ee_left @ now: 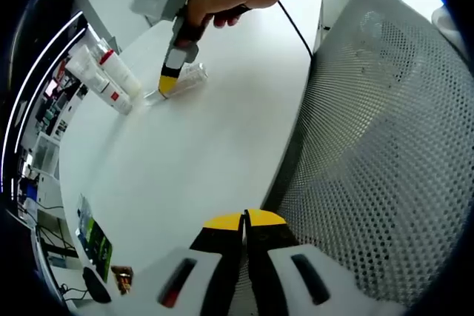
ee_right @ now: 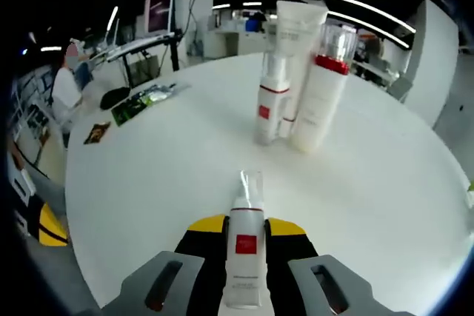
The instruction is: Arrange the skincare products in the storage area until every visible bottle or jar stands upright without overlapping.
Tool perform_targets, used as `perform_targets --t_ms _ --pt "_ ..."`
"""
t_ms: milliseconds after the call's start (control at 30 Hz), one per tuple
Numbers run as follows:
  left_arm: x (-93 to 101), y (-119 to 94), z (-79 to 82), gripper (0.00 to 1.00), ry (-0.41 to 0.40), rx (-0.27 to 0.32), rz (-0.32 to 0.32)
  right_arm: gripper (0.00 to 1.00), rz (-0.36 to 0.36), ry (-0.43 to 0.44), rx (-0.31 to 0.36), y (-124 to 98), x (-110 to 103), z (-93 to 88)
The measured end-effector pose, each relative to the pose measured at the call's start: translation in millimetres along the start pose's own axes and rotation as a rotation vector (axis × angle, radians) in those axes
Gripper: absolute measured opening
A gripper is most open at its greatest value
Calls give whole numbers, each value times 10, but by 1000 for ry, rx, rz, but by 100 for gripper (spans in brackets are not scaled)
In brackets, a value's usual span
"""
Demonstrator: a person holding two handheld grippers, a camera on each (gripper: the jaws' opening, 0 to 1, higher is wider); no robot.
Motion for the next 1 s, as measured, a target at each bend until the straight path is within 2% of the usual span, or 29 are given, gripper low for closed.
perform_targets --t_ms 67,100,133,233,267,467,700,1000 --pt "-1 2 -4 2 -3 -4 -1 15 19 16 -39 21 27 44" --pt "-1 3 -5 2 -3 -5 -1 15 47 19 -90 39 35 62" --pt "-1 5 -6 2 -4 -5 -1 15 50 23 -113 43 46 88" --pt "-1 9 -12 2 -6 -9 -3 15 71 -41 -174 81 67 172" --pt "0 9 -12 2 -7 -10 -3 15 94 -30 -227 96 67 190" --pt "-2 12 -6 2 -4 -7 2 16 144 -109 -397 179 60 304" --pt "11 19 -14 2 -5 -14 -7 16 139 -197 -473 269 44 372" --pt "13 25 -18 2 -5 -17 -14 15 153 -207 -477 299 60 385"
Point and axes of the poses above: the point that each gripper's makers call its tool centre point, and the gripper's own axes: y roughly forward along the fingers, x roughly to its right, z roughly out of its top, the point moved 10 cm from there along -y, roughly backward along the fingers, and after that the axes turned 10 degrees about y, right-handed, at the moved point
